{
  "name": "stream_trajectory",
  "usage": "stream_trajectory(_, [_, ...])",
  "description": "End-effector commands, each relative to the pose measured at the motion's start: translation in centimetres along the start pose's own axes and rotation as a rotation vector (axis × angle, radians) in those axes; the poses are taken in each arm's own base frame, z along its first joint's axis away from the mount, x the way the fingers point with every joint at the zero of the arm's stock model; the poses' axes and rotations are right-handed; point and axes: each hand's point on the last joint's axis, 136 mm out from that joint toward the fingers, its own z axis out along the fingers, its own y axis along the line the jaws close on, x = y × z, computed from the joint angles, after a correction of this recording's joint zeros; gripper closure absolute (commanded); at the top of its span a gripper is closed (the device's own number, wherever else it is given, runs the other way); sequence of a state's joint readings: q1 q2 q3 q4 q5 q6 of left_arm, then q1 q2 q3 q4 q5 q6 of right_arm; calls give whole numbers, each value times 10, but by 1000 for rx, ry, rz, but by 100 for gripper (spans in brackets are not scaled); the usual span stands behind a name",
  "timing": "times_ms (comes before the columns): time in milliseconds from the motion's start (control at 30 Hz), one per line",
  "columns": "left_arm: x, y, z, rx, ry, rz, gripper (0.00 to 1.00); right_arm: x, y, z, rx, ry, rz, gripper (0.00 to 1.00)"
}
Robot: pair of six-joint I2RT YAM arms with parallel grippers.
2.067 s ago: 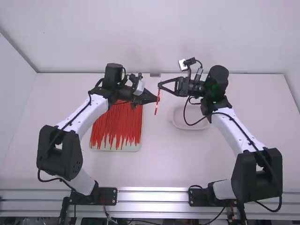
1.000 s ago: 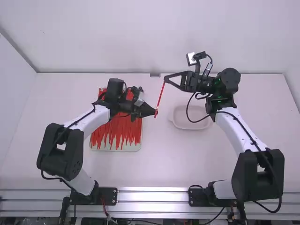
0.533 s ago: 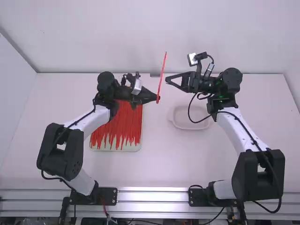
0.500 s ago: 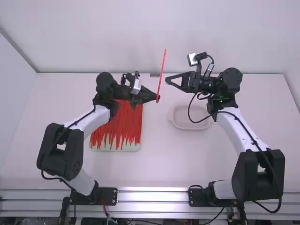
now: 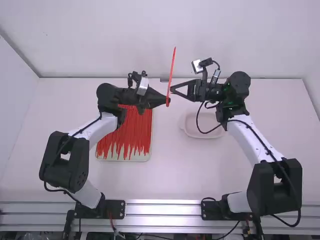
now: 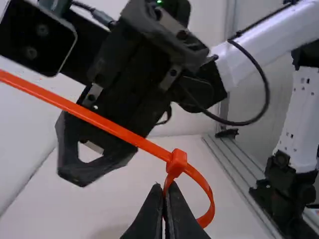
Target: Fasten the cable tie
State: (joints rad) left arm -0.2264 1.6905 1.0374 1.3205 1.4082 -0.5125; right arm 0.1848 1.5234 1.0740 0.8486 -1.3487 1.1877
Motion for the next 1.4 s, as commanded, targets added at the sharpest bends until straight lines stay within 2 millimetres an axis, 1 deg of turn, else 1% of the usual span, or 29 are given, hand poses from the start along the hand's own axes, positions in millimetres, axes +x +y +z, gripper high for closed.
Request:
stream_trajectory(0, [-2,-1,3,-3,-7,9,98,-6,17,4,-13,-7,-61,30])
stream_trajectory(200, [-2,-1,3,-3,-7,4,98,-7,16,6,-11,-16,-57,41])
stream_trajectory(233, [-2,-1,3,-3,-7,4,98,-7,16,6,-11,-17,-57,45])
stream_trajectory(333, [-2,-1,3,-4,-7,5,98,-7,16,6,-11,-16,-56,46])
stream_trajectory(533, [-2,-1,3,-3,-7,1,98,-7,16,6,-10,-17,-56,46])
stream_trajectory(633, [-2,-1,3,-3,-7,1,98,-7,16,6,-11,-17,-56,51])
stream_trajectory(667, [-2,-1,3,-3,-7,1,98,-7,16,6,-11,-16,-56,54])
stream_trajectory(700, [-2,-1,3,-3,-7,1,98,-7,16,6,-11,-16,-56,63])
stream_trajectory(733, [-2,-1,3,-3,-7,1,98,-7,16,6,-12,-15,-56,68])
stream_trajectory(767, [-2,-1,3,-3,-7,1,98,-7,16,6,-12,-15,-56,69])
stream_trajectory(833, [-2,-1,3,-4,-7,1,98,-3,19,12,-23,-3,-56,82])
stream_trajectory(867, [-2,-1,3,-4,-7,1,98,-3,19,13,-24,-3,-55,86])
stream_trajectory(900, [-2,-1,3,-3,-7,0,98,-3,19,14,-26,-1,-55,92])
stream_trajectory(933, [-2,-1,3,-3,-7,1,98,-2,20,14,-27,0,-55,100])
stream_trajectory(1167, [-2,-1,3,0,-5,0,98,-2,19,14,-26,1,-55,100])
stream_trajectory(1233, [-1,-1,3,-3,-6,-5,98,-4,18,10,-21,-4,-56,100])
stream_trajectory(1300, [0,2,3,-12,-7,-22,96,-4,17,8,-18,-3,-57,100])
stream_trajectory(1367, [1,6,3,-31,-10,-55,76,-4,17,5,-17,3,-69,100])
